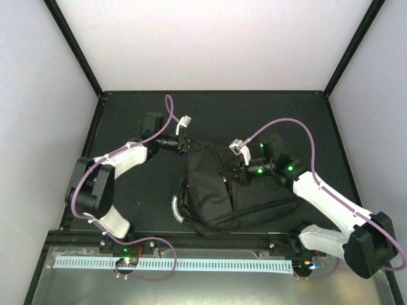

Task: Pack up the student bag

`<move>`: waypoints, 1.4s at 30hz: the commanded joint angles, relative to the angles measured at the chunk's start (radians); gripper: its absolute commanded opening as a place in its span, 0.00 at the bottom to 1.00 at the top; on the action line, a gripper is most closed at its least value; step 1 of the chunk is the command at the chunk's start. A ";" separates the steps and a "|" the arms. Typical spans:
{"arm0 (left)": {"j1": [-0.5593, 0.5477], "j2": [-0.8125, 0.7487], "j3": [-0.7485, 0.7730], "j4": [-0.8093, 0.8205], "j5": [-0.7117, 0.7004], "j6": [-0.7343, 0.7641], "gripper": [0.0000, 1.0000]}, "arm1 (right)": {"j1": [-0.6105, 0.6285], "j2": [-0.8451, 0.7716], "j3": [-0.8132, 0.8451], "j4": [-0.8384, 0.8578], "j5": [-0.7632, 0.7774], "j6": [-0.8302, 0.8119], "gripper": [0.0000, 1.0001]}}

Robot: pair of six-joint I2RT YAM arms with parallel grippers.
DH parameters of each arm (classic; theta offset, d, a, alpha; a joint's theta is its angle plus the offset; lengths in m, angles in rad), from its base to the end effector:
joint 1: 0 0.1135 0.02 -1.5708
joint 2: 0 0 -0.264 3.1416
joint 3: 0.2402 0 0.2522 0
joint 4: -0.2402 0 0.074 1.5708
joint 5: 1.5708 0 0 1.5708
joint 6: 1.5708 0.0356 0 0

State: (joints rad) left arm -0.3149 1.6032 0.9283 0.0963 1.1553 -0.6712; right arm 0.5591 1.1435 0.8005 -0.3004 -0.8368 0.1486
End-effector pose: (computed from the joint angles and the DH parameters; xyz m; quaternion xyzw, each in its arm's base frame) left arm 0.3049 -0.1336 0.2228 0.1253 0.7712 -0.6118 0.1240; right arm 0.1892 0.1496 0.2692 -0.3445 0.7631 0.4825 0.2574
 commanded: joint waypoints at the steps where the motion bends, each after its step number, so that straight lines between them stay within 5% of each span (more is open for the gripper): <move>1: 0.055 0.032 0.102 0.038 -0.130 -0.011 0.02 | 0.035 -0.075 -0.054 0.008 -0.150 0.087 0.02; 42: 0.181 0.047 0.213 -0.034 -0.160 0.022 0.02 | 0.179 -0.235 -0.123 -0.223 0.040 0.141 0.02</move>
State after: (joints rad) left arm -0.2058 1.6630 1.0634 -0.0387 1.1271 -0.6647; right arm 0.7074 0.9436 0.6369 -0.3424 -0.7620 0.2779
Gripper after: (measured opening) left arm 0.019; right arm 0.038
